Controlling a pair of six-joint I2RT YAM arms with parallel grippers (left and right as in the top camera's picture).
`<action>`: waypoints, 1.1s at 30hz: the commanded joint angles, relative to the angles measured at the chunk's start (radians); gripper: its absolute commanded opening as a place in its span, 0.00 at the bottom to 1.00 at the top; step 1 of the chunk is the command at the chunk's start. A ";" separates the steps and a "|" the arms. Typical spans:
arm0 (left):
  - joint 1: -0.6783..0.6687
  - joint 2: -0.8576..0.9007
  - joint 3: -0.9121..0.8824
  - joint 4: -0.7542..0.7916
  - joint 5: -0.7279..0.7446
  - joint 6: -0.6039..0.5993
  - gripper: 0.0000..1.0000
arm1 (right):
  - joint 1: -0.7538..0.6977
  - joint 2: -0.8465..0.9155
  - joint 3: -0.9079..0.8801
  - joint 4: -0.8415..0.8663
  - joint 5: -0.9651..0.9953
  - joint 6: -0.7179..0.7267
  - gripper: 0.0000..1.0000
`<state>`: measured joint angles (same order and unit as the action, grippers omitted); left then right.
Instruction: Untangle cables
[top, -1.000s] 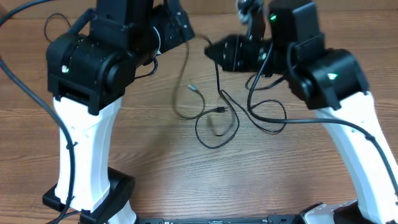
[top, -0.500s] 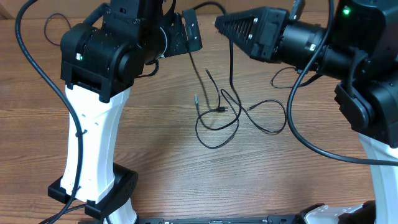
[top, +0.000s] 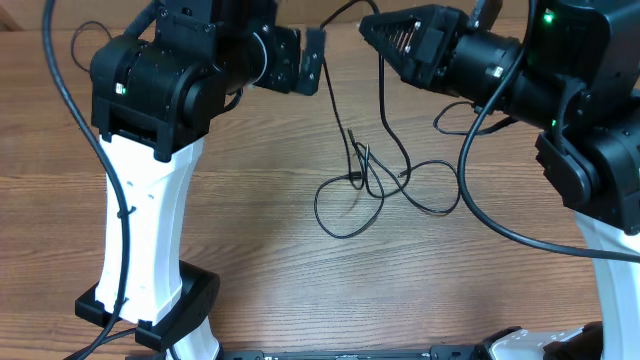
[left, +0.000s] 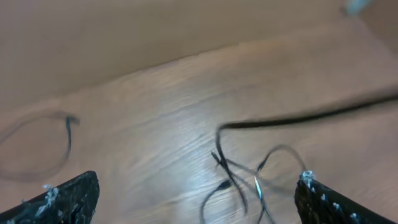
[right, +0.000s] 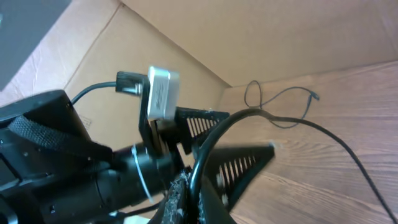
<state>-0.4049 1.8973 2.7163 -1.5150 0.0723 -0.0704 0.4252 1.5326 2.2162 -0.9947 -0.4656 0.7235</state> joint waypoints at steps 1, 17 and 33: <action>0.005 0.029 0.000 0.007 0.196 0.336 1.00 | -0.004 -0.004 0.013 0.023 0.009 0.040 0.04; 0.035 0.151 0.000 0.133 0.217 0.362 0.77 | -0.023 -0.007 0.013 0.074 -0.067 0.167 0.04; 0.046 0.151 0.000 0.140 0.352 0.328 0.51 | -0.068 -0.006 0.013 0.070 -0.071 0.190 0.04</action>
<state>-0.3637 2.0480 2.7159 -1.3819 0.3752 0.2726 0.3653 1.5326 2.2162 -0.9283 -0.5282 0.9047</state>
